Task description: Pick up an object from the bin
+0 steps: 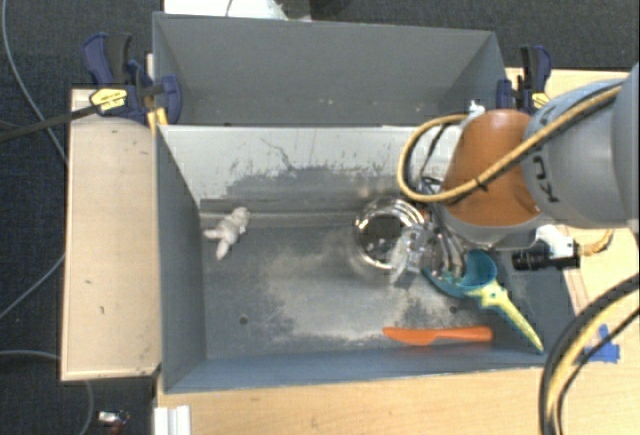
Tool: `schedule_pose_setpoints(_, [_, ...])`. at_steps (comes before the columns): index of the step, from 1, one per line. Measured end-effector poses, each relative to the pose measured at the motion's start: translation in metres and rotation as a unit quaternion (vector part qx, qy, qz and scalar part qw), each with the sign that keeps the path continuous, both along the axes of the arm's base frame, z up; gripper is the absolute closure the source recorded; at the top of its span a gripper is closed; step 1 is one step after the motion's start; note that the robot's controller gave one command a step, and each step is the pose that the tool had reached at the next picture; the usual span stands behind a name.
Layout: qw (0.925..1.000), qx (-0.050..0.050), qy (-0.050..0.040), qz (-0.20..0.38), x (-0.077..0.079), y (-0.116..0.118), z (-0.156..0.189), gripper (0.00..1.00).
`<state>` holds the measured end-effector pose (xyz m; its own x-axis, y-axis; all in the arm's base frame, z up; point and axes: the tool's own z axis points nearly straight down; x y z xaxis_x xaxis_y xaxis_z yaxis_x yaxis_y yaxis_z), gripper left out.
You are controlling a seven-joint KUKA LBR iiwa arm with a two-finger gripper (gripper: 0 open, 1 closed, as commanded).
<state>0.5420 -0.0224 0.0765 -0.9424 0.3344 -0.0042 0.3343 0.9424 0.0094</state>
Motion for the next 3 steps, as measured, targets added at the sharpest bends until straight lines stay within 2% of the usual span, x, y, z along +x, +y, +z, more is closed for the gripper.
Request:
schedule_pose_setpoints(1, [0.9743,0.004,0.0057,-0.225,0.024,-0.052,0.002,1.0])
schedule_pose_setpoints(2, [0.9744,0.004,0.0056,-0.225,0.024,-0.052,0.002,1.0])
schedule_pose_setpoints(3, [0.9749,0.0,0.0088,-0.222,0.016,-0.044,0.022,1.0])
